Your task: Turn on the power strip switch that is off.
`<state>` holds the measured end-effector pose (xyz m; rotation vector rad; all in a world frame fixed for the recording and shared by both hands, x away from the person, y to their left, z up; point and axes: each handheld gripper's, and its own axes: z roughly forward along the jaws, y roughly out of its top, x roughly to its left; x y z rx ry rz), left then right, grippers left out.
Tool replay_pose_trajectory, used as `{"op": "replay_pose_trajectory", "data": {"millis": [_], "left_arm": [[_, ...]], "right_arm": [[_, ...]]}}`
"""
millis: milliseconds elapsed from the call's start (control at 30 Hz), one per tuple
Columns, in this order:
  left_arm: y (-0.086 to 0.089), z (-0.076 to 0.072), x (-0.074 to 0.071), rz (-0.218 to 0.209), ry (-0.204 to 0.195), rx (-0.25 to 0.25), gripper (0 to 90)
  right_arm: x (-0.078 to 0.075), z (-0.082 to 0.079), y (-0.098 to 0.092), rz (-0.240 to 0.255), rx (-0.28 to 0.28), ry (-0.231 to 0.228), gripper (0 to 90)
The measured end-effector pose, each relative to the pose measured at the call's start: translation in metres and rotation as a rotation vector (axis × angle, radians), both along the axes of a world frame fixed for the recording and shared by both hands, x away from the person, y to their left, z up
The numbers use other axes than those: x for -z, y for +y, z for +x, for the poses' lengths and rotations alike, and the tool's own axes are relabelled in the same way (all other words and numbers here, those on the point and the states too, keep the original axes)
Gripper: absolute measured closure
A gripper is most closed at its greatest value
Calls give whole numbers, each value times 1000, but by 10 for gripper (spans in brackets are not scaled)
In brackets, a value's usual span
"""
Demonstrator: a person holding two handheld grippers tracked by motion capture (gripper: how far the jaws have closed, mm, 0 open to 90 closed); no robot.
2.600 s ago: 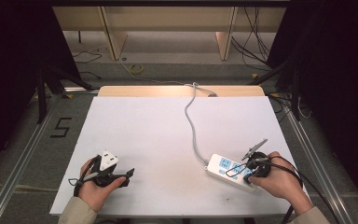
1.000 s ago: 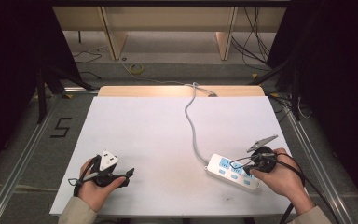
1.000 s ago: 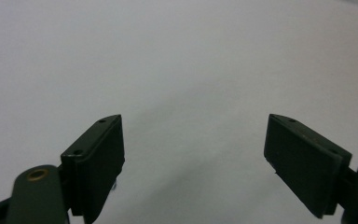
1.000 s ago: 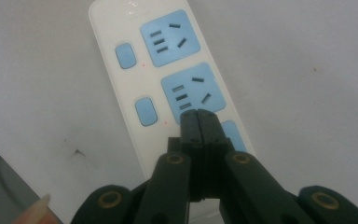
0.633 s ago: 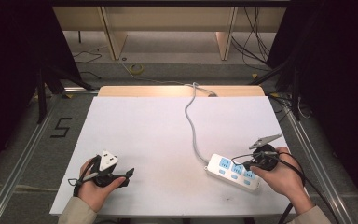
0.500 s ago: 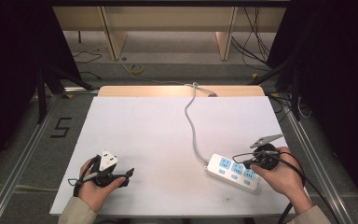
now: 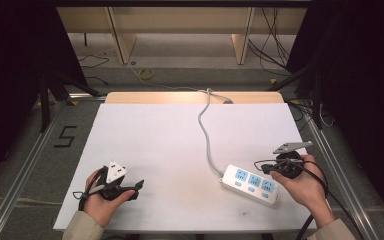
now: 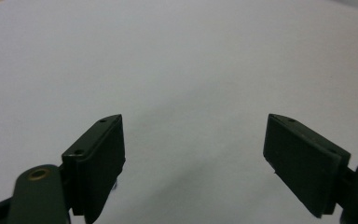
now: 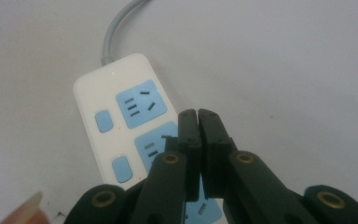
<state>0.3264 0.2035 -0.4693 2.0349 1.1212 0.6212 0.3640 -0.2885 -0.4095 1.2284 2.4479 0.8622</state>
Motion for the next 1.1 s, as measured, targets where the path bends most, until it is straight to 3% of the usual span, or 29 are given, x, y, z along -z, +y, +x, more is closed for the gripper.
{"op": "replay_pose_trajectory", "data": {"millis": [500,867,1100], "left_arm": [[0,0,1,-2,-3,-1,203],[0,1,1,1,-4,3,203],[-1,1,2,1,0,3,202]], "right_arm": [[11,14,-15,47,33,-92,776],[21,21,-21,83,41,-216,622],[29,24,-28,99,75,-234,547]]}}
